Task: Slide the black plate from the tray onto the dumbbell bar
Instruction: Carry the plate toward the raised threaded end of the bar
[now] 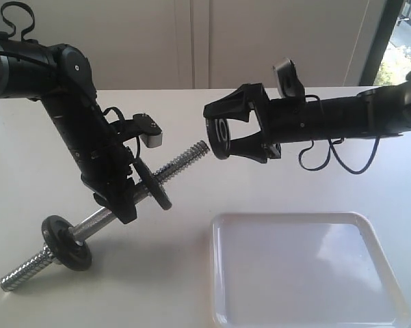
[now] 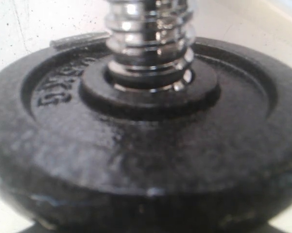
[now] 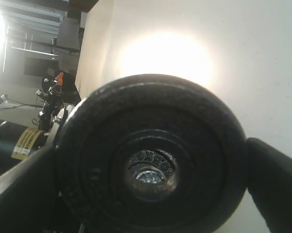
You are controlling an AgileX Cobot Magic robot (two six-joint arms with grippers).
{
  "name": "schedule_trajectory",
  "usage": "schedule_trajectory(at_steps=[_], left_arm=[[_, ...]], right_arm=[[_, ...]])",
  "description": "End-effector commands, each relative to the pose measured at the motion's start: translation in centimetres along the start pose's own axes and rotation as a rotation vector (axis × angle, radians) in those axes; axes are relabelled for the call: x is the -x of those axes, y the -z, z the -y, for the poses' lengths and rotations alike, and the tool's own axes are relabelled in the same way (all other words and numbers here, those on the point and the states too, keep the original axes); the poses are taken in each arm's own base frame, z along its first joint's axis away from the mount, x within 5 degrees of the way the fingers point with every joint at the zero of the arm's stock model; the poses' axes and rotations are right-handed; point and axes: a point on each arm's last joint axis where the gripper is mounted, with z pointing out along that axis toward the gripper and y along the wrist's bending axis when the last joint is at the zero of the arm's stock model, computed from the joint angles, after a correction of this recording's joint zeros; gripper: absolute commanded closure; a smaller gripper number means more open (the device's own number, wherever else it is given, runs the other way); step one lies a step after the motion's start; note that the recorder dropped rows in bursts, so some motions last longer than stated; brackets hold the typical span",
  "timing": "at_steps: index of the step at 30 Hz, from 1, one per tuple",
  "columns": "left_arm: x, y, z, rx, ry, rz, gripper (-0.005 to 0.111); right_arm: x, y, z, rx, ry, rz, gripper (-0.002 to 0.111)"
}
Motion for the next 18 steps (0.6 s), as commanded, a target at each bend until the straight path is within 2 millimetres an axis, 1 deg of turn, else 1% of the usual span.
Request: schedule_trajectory(at_steps=[1,9,18], left_arm=[[0.6,2.4,1.6,-0.061,0.012,0.067,0.107],[0.6,2.4,1.6,-0.061,0.012,0.067,0.107],[0.6,2.4,1.6,-0.061,0.012,0.067,0.107]], right_arm=[[0.4,-0.6,-1.6,0.066,0.016,0.029,0.108],[-0.2,-2.0,-2.0,0.050,0.024,0.012,0.108],[-0.4,-2.3,-2.1,0.053,0.024,0.003,0.108]])
